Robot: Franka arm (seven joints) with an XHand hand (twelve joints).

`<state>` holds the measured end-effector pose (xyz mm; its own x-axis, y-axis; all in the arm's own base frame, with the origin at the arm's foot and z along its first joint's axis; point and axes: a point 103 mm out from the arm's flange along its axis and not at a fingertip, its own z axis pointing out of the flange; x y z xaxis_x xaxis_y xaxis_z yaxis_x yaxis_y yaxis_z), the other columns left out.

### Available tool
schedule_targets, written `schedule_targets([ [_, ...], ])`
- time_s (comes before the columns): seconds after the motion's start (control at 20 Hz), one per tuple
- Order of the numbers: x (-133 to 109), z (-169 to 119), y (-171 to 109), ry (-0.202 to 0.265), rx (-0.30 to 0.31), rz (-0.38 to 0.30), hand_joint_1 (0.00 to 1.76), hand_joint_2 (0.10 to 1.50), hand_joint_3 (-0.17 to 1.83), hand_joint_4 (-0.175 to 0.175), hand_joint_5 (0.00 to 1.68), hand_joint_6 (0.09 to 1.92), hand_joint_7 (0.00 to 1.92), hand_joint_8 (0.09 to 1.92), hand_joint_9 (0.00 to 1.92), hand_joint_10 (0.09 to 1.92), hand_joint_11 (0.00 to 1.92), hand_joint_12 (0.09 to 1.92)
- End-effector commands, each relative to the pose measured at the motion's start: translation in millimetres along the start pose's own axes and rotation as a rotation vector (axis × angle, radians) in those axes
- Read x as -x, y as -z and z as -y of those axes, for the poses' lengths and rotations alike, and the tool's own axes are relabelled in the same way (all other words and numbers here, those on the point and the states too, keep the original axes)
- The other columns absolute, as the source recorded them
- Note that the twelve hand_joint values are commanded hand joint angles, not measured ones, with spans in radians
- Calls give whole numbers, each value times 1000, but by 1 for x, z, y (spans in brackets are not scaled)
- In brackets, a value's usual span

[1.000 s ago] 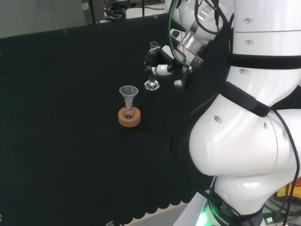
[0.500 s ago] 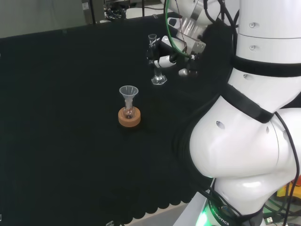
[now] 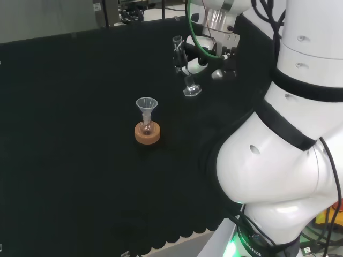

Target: Pick up the graduated cylinder.

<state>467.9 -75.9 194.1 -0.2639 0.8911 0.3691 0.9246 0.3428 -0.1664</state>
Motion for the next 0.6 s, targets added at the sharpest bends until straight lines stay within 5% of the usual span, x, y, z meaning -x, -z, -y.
schedule_targets([
  [0.05,-16,36,-11,-47,-214,89,1234,1172,3,-175,847,1175,883,1178,1342,117,1152,857],
  [0.6,-23,48,-24,-83,-393,170,1235,1171,1,-175,851,1170,887,1173,1344,114,1151,859],
])
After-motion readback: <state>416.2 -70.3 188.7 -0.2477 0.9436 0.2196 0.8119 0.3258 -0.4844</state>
